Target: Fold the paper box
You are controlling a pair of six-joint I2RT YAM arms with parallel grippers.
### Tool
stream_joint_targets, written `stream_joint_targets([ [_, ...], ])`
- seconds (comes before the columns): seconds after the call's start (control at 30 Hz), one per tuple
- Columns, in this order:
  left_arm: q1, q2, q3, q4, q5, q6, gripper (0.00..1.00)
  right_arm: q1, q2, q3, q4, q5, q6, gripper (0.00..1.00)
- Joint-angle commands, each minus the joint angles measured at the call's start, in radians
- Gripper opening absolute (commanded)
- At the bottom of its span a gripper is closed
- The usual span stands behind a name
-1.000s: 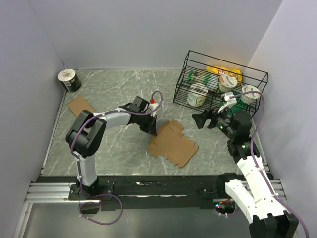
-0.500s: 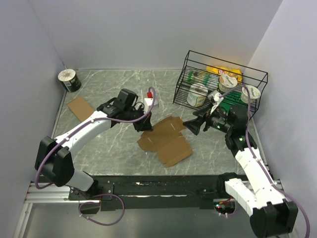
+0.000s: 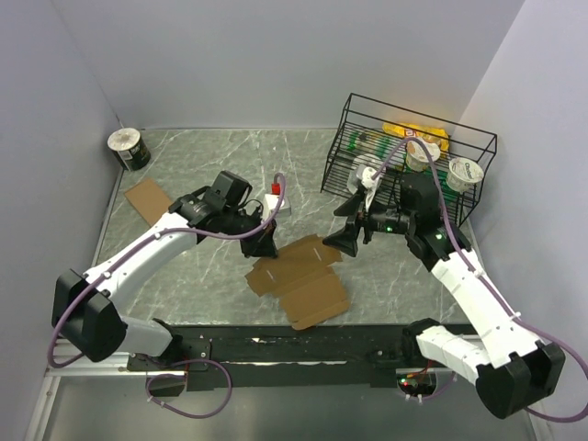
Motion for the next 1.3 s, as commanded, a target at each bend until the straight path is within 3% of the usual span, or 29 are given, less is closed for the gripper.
stream_joint_targets([
  [0.0,-0.015,-0.041,0.016,-0.031,0.083,0.036,0.01,0.011,0.055,0.084,-0.13,-0.024,-0.136,0.98],
  [0.23,-0.044,-0.081,0.006,-0.035,0.112,0.039,0.01,0.081,0.174,0.215,-0.266,-0.018,-0.227,0.95],
  [0.57,-0.057,-0.092,-0.001,-0.028,0.113,0.038,0.01,0.203,0.273,0.226,-0.244,-0.01,-0.228,0.9],
  [0.7,-0.063,-0.093,-0.004,-0.023,0.1,0.033,0.01,0.221,0.291,0.22,-0.23,-0.036,-0.225,0.71],
  [0.73,-0.063,-0.093,-0.004,-0.022,0.099,0.032,0.01,0.223,0.29,0.217,-0.224,-0.037,-0.225,0.61],
  [0.93,-0.063,-0.093,-0.008,0.0,0.07,0.023,0.02,0.224,0.274,0.177,-0.187,-0.041,-0.22,0.34],
  [1.03,-0.063,-0.102,-0.014,0.034,0.037,-0.002,0.11,0.226,0.276,0.16,-0.184,-0.042,-0.222,0.28],
  [1.13,-0.061,-0.114,-0.025,0.082,0.002,-0.023,0.26,0.224,0.273,0.14,-0.165,-0.051,-0.217,0.2],
  [1.2,-0.058,-0.124,-0.043,0.107,-0.057,-0.045,0.45,0.224,0.265,0.125,-0.158,-0.056,-0.21,0.14],
  [1.23,-0.049,-0.136,-0.054,0.15,-0.074,-0.056,0.53,0.224,0.262,0.118,-0.144,-0.057,-0.205,0.06],
  [1.27,-0.043,-0.141,-0.065,0.167,-0.085,-0.075,0.65,0.226,0.253,0.111,-0.133,-0.062,-0.196,0.05],
])
